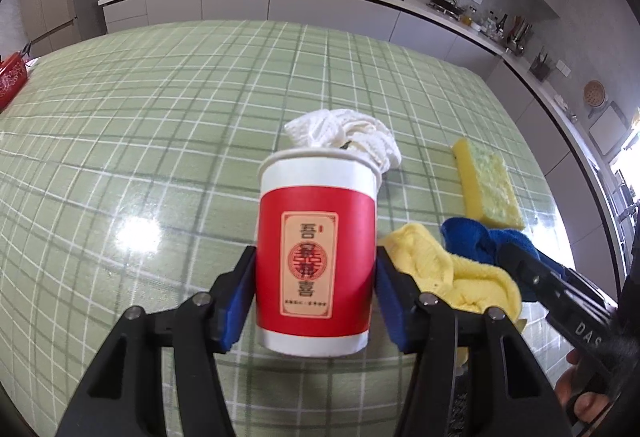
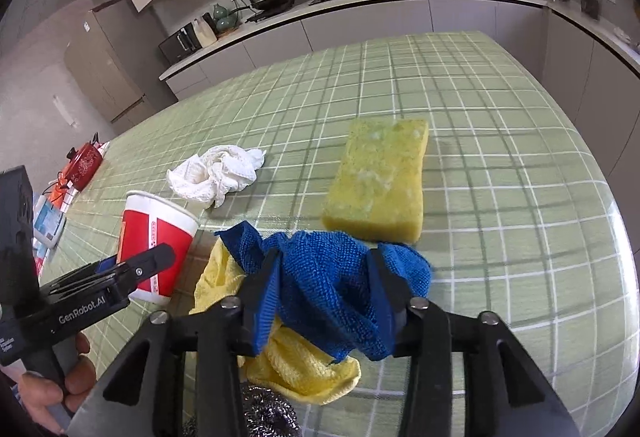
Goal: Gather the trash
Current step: 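Grasp the red paper cup with the left tool while the right tool grasps the blue cloth, then carry the red cup and blue cloth over the black bin and release both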
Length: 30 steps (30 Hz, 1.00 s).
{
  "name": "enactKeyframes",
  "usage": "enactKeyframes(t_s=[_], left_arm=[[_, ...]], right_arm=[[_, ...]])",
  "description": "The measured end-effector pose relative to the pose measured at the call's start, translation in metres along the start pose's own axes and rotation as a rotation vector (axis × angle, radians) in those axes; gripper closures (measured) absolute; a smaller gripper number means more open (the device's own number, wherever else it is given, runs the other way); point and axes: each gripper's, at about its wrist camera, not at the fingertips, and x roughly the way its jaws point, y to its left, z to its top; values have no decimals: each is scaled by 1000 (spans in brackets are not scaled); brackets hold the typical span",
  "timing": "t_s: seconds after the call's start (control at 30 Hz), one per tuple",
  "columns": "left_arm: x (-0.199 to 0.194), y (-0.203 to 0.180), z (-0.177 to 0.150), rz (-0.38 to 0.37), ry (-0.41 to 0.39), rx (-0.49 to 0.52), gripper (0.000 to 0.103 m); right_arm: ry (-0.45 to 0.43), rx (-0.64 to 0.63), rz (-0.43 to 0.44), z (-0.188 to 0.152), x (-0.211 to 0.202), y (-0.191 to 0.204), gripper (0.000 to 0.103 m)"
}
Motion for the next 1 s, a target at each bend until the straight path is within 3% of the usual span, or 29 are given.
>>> enactKeyframes(t_s=[0.17, 0.5, 0.63, 0.8, 0.93, 1.0], left_arm=[[-4, 0, -2, 0, -15, -1, 46], [-15, -2, -9, -5, -29, -10, 46], [-11, -1, -13, 4, -15, -13, 46], [-9, 0, -16, 8, -6, -15, 46], [-11, 0, -17, 11, -9, -15, 46], [-9, 2, -18, 13, -8, -16, 46]], right_arm=[[-33, 4, 5, -4, -13, 0, 80], [-98, 39, -42, -12, -57, -21, 81], [-74, 49, -64, -23, -57, -31, 74], [-26, 57, -59, -31, -47, -34, 49], [-7, 46, -66, -35, -41, -33, 49], [-8, 54, -65, -36, -41, -35, 63]])
